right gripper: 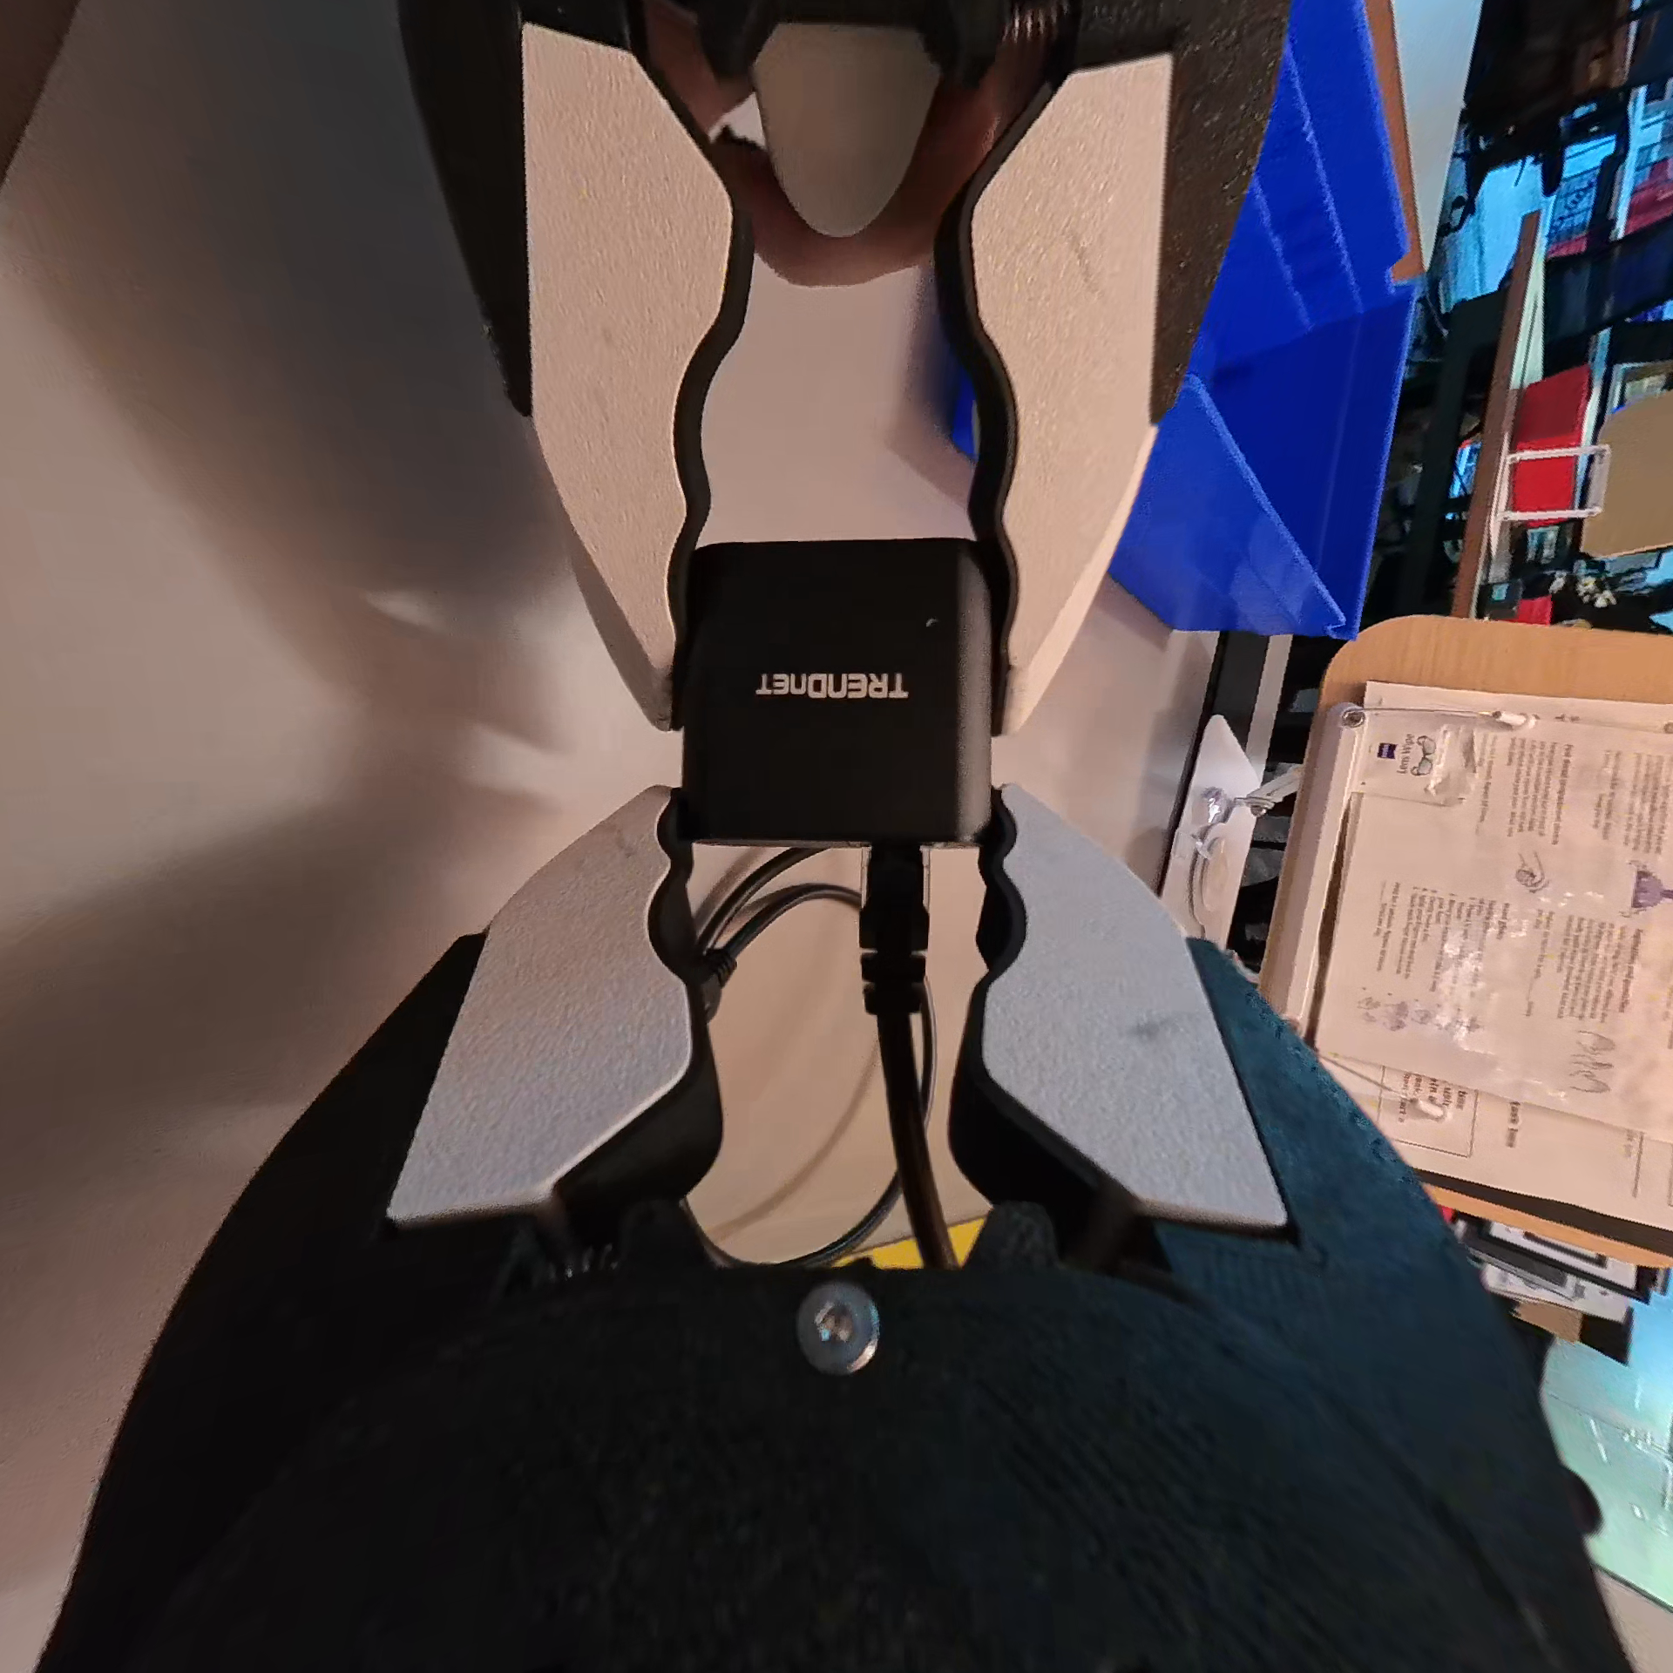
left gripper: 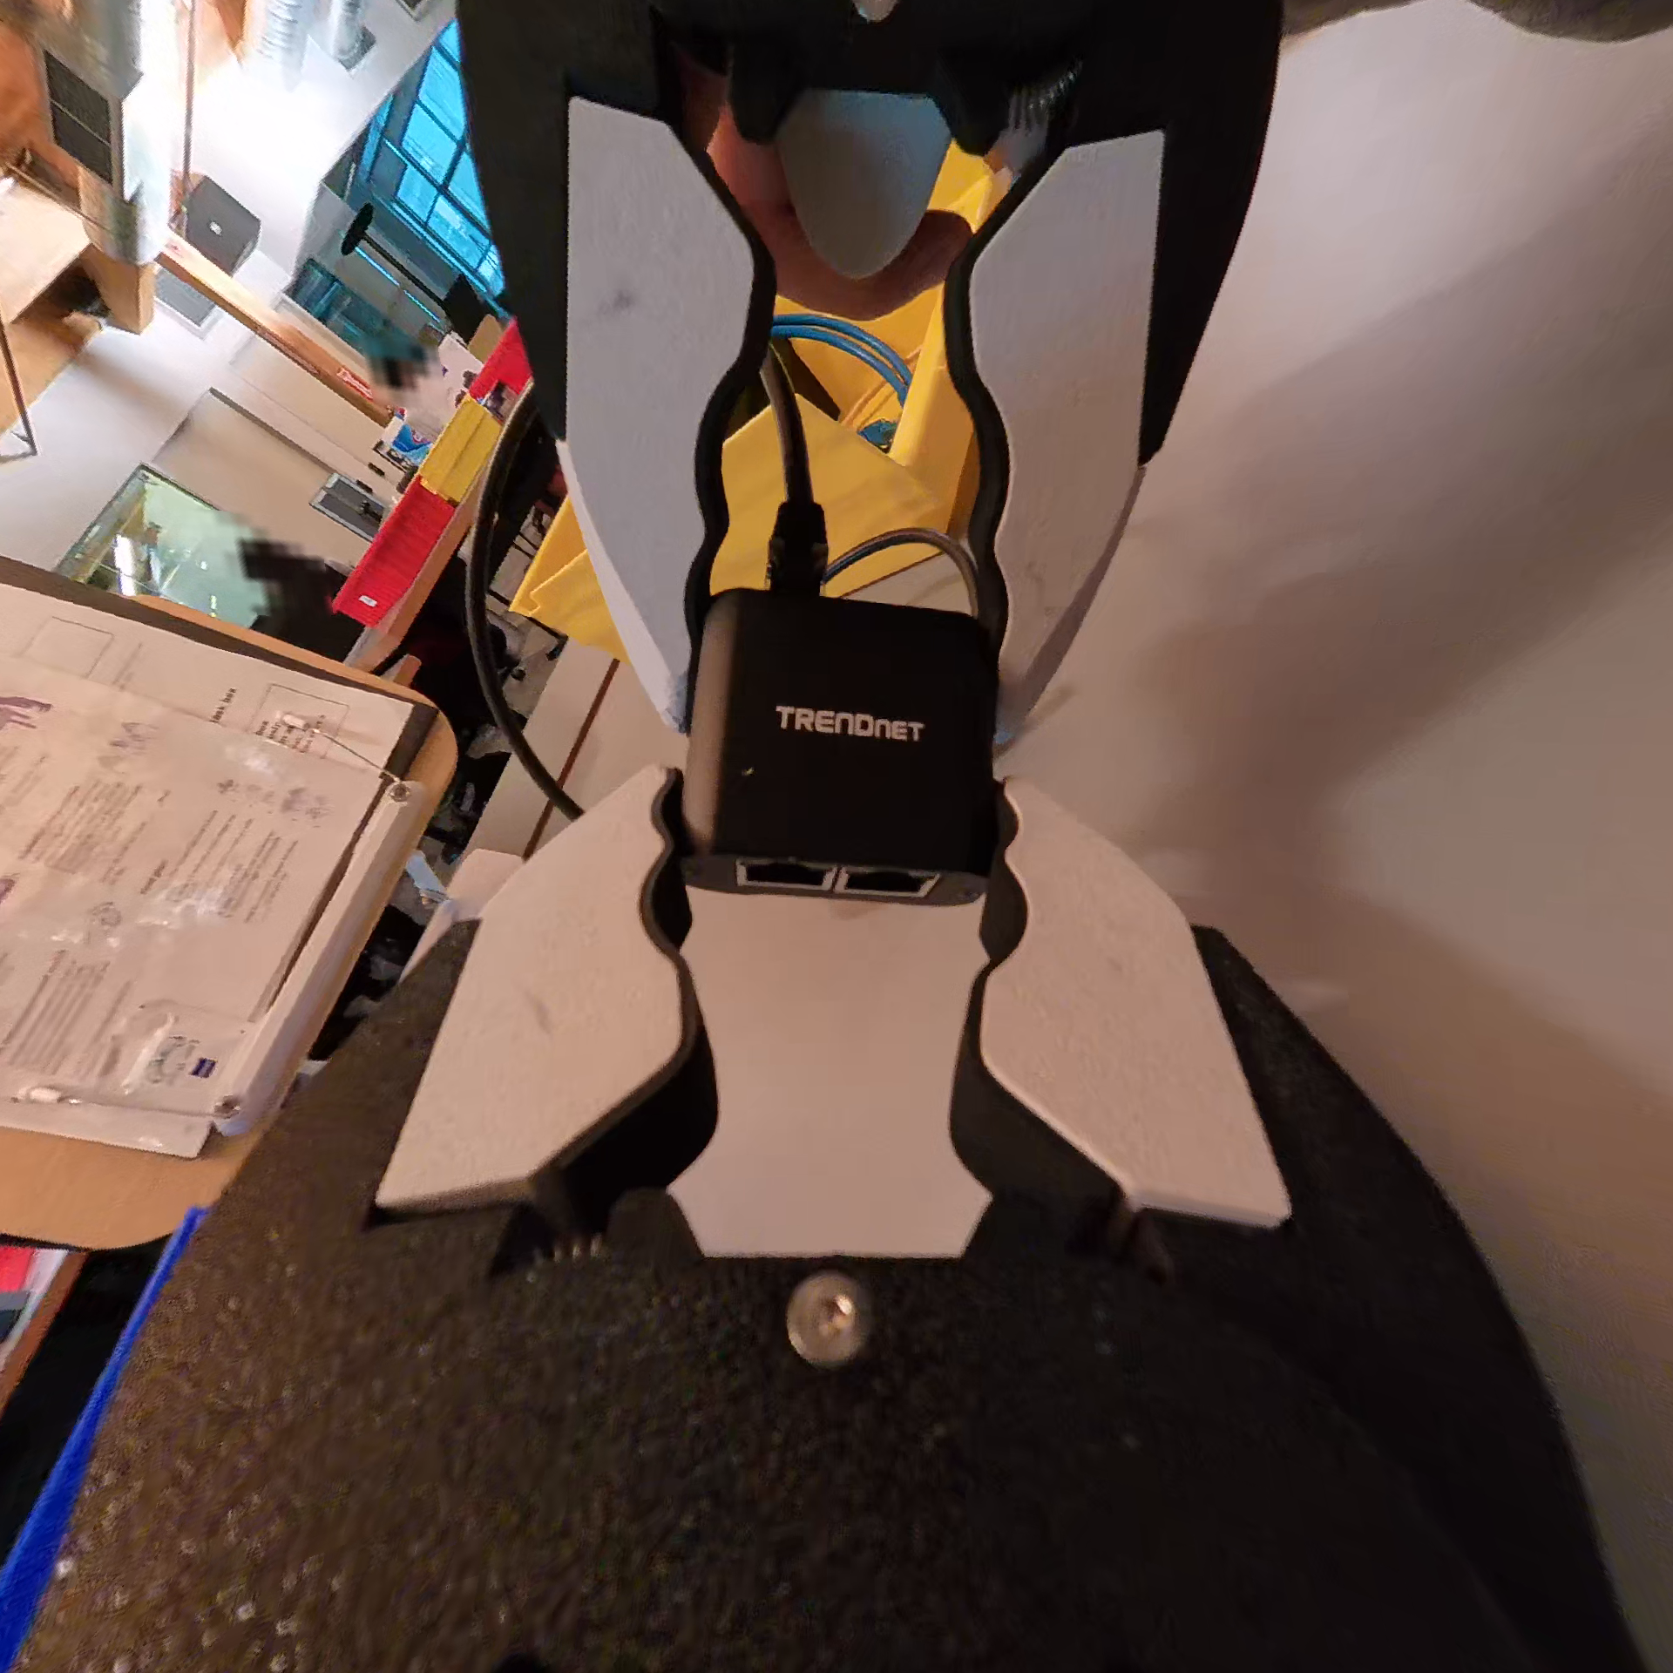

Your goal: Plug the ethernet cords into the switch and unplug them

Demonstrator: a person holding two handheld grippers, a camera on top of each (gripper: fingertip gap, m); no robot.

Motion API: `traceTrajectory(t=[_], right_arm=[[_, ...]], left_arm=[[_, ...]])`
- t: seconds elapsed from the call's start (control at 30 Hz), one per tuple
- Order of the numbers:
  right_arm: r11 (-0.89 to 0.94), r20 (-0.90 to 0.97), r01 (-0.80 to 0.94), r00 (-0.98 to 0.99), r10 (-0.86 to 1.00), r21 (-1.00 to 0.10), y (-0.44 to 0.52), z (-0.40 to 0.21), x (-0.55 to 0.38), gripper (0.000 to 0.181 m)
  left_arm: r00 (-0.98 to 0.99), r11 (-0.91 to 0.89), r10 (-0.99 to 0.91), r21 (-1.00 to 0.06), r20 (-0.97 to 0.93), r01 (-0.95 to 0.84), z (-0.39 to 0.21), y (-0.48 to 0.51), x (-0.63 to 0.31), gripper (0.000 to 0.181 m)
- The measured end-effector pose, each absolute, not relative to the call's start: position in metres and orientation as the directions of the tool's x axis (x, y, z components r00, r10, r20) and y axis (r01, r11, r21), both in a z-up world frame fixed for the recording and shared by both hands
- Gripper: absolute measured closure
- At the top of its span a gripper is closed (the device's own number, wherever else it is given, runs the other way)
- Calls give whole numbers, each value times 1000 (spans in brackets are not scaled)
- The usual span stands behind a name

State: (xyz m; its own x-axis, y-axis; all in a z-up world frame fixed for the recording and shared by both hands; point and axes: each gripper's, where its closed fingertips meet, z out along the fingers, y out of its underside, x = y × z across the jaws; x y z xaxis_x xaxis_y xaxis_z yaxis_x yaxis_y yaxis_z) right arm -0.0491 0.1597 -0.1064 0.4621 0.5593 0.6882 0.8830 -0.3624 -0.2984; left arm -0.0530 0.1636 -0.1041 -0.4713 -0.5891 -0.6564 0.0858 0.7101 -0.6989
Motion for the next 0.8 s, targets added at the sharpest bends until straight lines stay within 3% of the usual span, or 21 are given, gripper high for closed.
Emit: traceTrajectory(t=[0.03,0.2,0.33,0.4,0.5,0.57,0.63,0.8], right_arm=[[-363,693,881,466,551,-304,160,-106,-47,120],[-356,717,821,566,408,-446,167,-83,-38,114],[-354,632,645,757,169,-678,170,-44,-23,112],[-306,497,473,868,0,-826,171,-22,-9,111],[-179,26,8,995,-97,-984,181,-22,0,115],[-123,-305,-300,952,22,-946,193,-32,-12,119],[-119,-541,-529,833,118,-840,204,-42,-21,123],[-71,-760,-768,609,228,-637,219,-51,-31,137]], left_arm=[[-474,696,-605,-714,-640,76,-105,164,-52,119],[-506,469,-761,-883,-406,4,-101,170,-47,119],[-458,241,-871,-966,-175,-90,-93,192,-39,119],[-453,89,-891,-988,-22,-125,-89,202,-38,119],[-457,-76,-881,-989,125,-123,-80,213,-39,119],[-447,-92,-885,-990,130,-106,-78,217,-39,119],[-427,-50,-901,-995,83,-88,-79,218,-39,120],[-366,151,-923,-987,-117,-63,-84,216,-37,119]])
